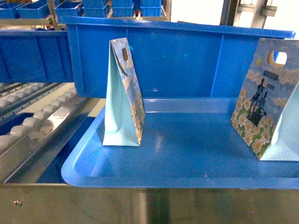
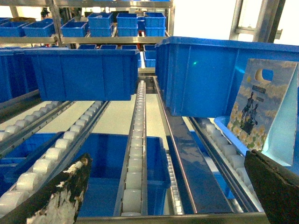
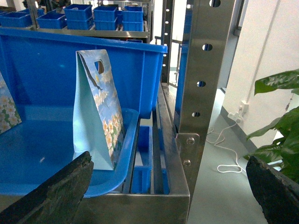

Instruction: Move flower gift bag to table near conveyor

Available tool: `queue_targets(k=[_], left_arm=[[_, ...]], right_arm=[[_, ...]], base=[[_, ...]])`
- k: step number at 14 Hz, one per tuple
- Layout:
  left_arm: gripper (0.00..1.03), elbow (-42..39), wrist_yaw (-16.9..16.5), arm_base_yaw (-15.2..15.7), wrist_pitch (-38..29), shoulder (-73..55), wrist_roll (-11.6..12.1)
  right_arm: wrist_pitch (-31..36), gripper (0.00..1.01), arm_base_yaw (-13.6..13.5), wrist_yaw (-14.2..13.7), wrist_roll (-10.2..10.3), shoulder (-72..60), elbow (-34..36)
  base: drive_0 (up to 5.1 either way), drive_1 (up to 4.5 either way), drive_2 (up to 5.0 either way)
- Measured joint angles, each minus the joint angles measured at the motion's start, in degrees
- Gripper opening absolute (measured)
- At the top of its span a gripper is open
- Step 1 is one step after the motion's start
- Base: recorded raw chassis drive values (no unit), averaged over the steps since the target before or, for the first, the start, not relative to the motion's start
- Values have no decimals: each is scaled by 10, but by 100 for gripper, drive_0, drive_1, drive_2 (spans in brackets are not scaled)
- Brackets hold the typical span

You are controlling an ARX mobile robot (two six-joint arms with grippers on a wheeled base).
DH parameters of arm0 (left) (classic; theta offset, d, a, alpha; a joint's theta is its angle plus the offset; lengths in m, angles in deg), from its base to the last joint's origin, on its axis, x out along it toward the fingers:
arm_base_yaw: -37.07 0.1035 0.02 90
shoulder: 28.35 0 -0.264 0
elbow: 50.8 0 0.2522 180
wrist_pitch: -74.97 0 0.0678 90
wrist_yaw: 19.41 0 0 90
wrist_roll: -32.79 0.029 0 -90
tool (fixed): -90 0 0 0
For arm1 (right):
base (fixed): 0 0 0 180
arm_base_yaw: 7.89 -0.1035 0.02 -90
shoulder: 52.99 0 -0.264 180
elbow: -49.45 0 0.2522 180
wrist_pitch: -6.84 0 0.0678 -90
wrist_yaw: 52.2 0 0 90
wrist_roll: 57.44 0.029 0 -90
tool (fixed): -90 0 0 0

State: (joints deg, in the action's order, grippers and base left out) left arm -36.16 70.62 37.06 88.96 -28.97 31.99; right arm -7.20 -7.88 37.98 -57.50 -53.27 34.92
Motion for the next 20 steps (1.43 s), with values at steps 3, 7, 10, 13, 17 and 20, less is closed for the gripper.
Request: queue_targets(k=[3,7,10,13,17,20], left_arm=[[98,0,0,0,0,0,0],[98,0,0,0,0,0,0],[98,0,0,0,0,0,0],[98,0,-16,8,-31,-12,0],[98,18,-106,92,-230,-197,-5],[98,135,-129,68,-378,-406,-10]], right_arm=[[0,98,0,0,0,0,0],[0,98,0,0,0,0,0],[0,98,0,0,0,0,0],[68,98,-34,-20,-2,-25,0],[255,98,-87,-52,-2,-234,-41],[325,98,-87,-47,9,-369,-117]], base=[[0,0,0],[0,0,0],[0,0,0],[0,0,0],[0,0,0],[0,0,0]])
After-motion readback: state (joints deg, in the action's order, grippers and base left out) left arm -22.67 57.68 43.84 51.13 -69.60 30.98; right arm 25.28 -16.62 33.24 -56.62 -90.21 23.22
